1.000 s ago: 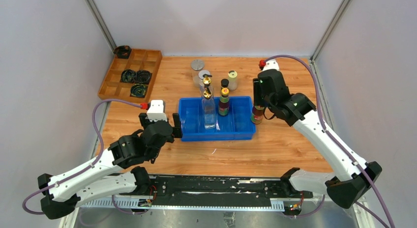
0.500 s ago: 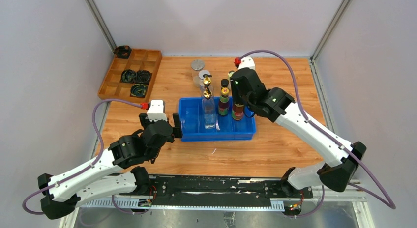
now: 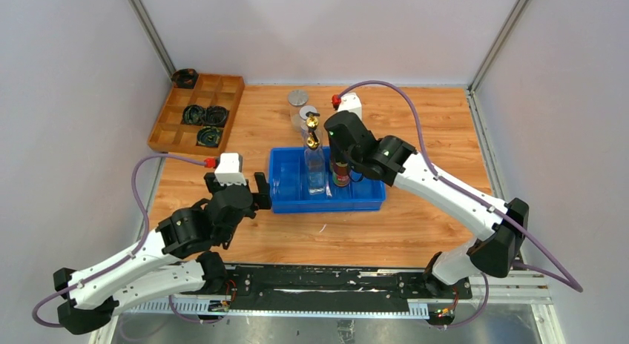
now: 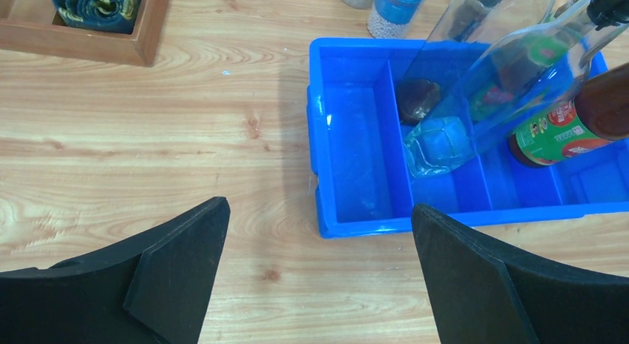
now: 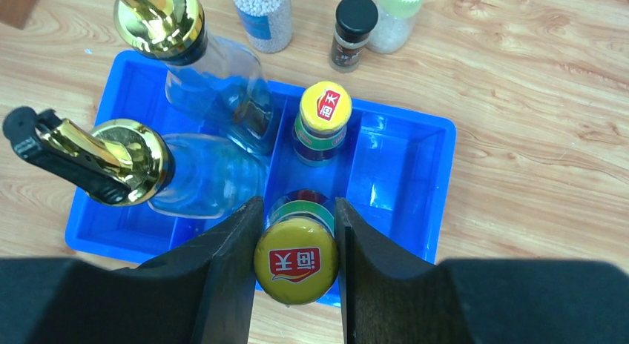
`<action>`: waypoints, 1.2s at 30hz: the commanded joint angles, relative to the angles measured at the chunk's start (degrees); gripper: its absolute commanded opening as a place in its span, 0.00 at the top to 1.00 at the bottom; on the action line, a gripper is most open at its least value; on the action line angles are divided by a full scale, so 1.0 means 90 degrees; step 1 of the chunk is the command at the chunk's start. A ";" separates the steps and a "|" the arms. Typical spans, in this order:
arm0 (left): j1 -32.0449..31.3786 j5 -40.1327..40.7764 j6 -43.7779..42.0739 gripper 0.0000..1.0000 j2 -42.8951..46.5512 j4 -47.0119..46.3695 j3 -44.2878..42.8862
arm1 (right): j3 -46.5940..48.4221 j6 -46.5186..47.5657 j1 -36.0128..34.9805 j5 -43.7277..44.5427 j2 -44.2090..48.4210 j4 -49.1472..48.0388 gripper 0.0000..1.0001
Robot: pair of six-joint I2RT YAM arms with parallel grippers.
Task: Organize the condiment bottles
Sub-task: Place the bottle in the storage box.
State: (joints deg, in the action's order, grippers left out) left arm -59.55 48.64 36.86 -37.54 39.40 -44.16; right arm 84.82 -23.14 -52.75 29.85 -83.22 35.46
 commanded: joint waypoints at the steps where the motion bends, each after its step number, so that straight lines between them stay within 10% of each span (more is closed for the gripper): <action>1: -0.0009 0.0112 0.0094 0.00 0.0168 0.0046 0.0116 | -0.0004 -0.0206 -0.0082 0.0434 0.0031 -0.0686 0.73; 36: -0.0012 0.0123 0.0105 0.00 0.0182 0.0057 0.0219 | -0.1671 -0.0163 0.0031 0.0601 -0.0206 -0.2411 0.71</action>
State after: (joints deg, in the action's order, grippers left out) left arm -59.55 48.66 37.04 -35.92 39.62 -43.05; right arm 70.32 -24.23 -52.73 32.60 -85.41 18.63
